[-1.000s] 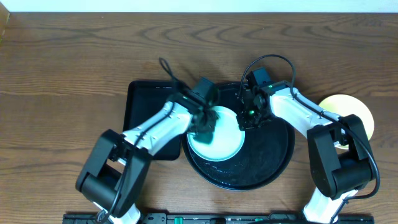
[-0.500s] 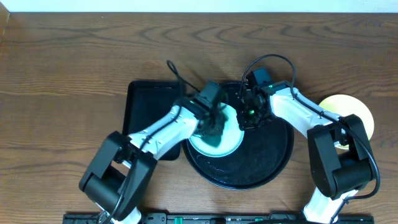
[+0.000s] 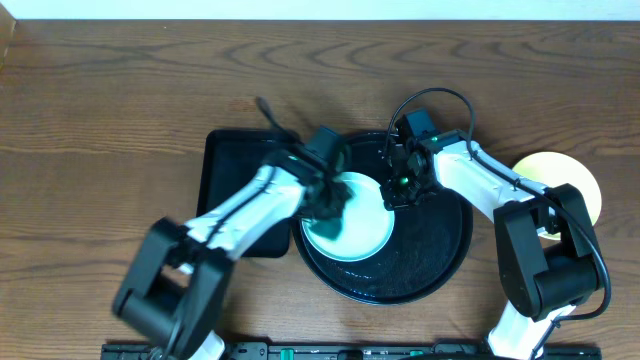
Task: Clean dirty plates on tray and stack at the side
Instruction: 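Wipe the mint plate with the sponge in the left gripper, then return the sponge to the black tray with the left gripper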
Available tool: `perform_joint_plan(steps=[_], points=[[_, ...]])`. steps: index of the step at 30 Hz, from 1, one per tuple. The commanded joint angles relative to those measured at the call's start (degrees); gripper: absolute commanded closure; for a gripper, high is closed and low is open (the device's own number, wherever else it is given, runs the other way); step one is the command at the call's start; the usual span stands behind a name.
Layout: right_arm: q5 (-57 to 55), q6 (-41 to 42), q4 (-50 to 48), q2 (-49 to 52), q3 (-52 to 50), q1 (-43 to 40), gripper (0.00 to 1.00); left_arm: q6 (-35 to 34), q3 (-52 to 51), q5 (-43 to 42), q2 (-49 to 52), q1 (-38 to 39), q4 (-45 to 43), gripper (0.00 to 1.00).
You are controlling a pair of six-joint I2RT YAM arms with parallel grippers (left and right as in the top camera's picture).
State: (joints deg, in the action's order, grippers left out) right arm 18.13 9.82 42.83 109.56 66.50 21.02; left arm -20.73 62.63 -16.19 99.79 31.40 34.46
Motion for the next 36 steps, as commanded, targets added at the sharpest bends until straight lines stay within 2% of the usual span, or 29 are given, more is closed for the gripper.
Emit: perform_joint_plan(steps=[1, 7, 14, 20, 31, 33, 34, 36], points=[[-2.93, -0.02, 0.2, 0.22, -0.68, 0.37, 0.96, 1.05, -0.15, 0.31, -8.68, -5.05, 0.24, 0.93], [-2.93, -0.02, -0.13, 0.22, -0.68, 0.37, 0.95, 1.64, -0.15, 0.35, -14.56, -11.91, 2.25, 0.92], [-2.91, 0.02, -0.87, 0.22, -0.68, 0.42, 0.94, 3.13, -0.55, 4.83, -13.62, -19.15, 7.08, 0.92], [-2.91, 0.02, -0.85, 0.22, -0.68, 0.42, 0.95, 3.17, -3.1, 7.13, -11.91, -20.72, 5.57, 0.92], [-2.89, 0.0, -0.79, 0.22, -0.68, 0.42, 0.96, 3.19, -3.3, 9.84, 0.2, -20.72, 1.22, 0.91], [-2.91, 0.0, -0.68, 0.22, -0.68, 0.42, 0.95, 3.19, -3.3, 9.84, 2.12, -20.72, 0.31, 0.75], [-2.91, 0.0, -0.63, 0.22, -0.68, 0.42, 0.96, 3.17, -3.3, 9.84, 2.97, -20.72, -0.11, 0.61], [-2.91, 0.0, -0.61, 0.22, -0.68, 0.42, 0.95, 3.17, -3.3, 9.84, 3.65, -20.72, -0.31, 0.51]])
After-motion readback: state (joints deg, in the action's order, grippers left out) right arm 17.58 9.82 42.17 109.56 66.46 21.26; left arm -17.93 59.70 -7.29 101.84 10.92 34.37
